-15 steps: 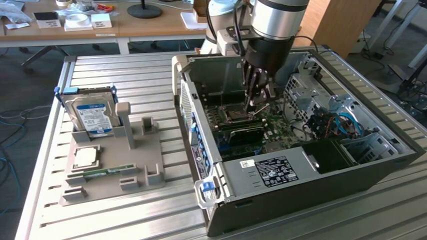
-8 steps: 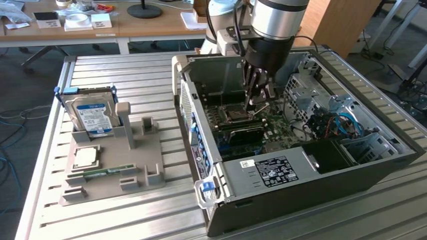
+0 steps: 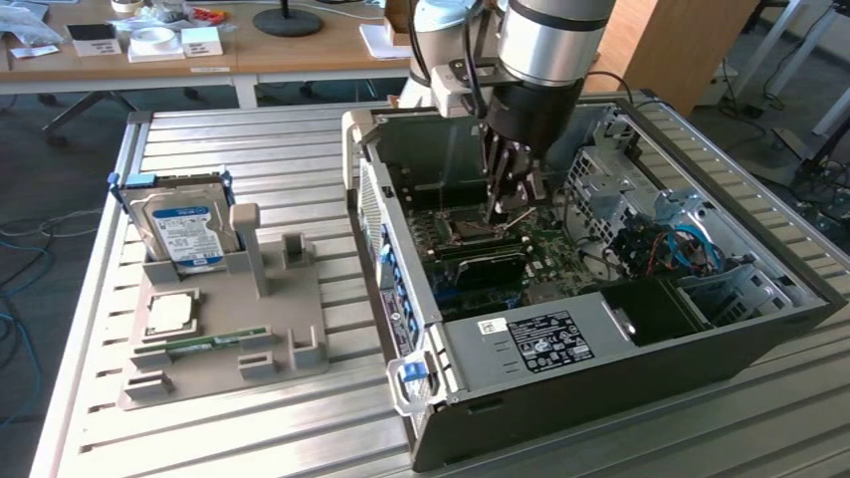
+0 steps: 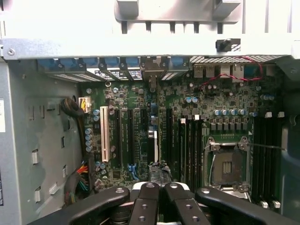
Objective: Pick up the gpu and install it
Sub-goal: 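Press down on the gpu until it lock into place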
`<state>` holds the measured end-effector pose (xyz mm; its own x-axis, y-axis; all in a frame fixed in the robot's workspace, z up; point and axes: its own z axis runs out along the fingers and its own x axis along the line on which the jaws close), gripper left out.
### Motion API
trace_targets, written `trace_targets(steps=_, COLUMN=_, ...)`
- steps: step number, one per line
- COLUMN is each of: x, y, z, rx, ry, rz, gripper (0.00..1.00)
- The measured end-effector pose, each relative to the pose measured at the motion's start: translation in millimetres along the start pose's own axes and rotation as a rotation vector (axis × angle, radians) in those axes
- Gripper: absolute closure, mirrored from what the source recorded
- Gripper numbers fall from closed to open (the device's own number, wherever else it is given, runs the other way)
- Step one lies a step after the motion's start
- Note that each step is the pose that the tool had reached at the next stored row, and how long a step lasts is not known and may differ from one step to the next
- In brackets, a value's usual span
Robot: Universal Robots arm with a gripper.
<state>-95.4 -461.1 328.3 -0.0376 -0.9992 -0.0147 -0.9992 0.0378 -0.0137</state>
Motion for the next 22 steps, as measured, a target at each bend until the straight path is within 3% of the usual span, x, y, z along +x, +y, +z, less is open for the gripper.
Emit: trace_targets(steps=22, x=0.6, y=0.5, z=38.7, rx=0.0, ry=-0.0001, rz=0.0, gripper=0.89)
